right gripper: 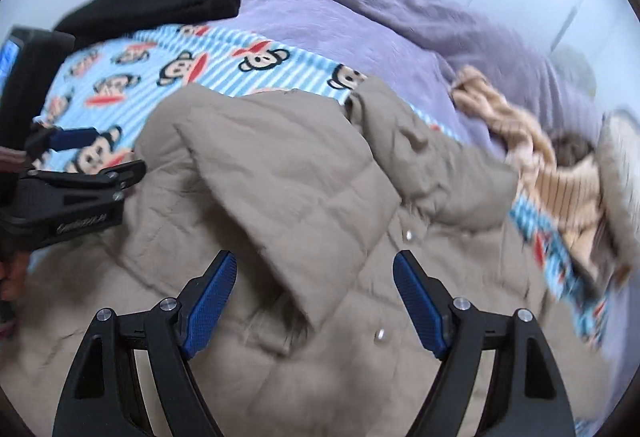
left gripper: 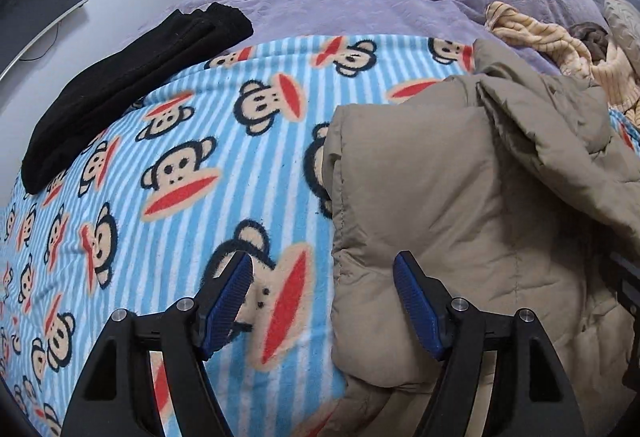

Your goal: Fold large clothes

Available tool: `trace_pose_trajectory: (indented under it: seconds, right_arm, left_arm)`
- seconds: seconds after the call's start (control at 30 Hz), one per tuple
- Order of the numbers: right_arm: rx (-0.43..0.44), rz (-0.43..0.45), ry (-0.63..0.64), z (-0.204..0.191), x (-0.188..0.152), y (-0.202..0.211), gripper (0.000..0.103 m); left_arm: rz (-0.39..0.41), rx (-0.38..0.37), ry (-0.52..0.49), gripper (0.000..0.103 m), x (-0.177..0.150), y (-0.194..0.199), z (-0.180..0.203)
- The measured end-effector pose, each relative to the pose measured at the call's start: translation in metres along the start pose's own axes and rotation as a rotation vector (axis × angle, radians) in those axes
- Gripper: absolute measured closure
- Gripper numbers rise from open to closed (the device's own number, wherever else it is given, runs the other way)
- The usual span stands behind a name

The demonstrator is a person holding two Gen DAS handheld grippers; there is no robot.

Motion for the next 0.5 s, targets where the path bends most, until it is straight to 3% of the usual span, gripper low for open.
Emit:
trace_pose_trajectory:
  seconds: [0.07,0.1,0.17,0.3,0.37,0.5]
  right_arm:
    - [-0.022,0.0,-0.049,0.014,0.004,-0.011,0.027]
    - [-0.011,-0.003,-0.123,0.03,0.002,-0.013,0.032]
    - [0.027,-0.008,-0.301,0.063,-0.008,-0.014,0.033]
    - [0.089,-0.044,-0.678,0.141,-0.058,-0.02,0.033]
    - [0.141,-0.09,-0.808,0.161,-0.086,-0.026,0.033]
    - [0.097,-0.12,-0.96,0.186,-0.13,-0.015,0.033]
  left_arm:
    - [-0.003,0.003,0.006,0.029,-0.002,-0.003,0.002]
    - [-0.003,0.003,0.013,0.029,-0.002,-0.005,0.003]
    - [-0.008,-0.009,0.031,0.029,-0.003,-0.005,0.003]
    - [-0.013,-0.022,0.026,0.029,-0.002,-0.006,0.003]
    - [-0.018,-0.021,0.018,0.029,-0.001,-0.005,0.005]
    - [0.046,0.009,0.014,0.029,0.012,0.014,0.002]
Point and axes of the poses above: each gripper's, at about its wrist camera, not at the fingertips, and y roughly against the way its jaws point, z to its right, x to its top, the point moved 4 cm from there along -y, roughly the way its jaws point
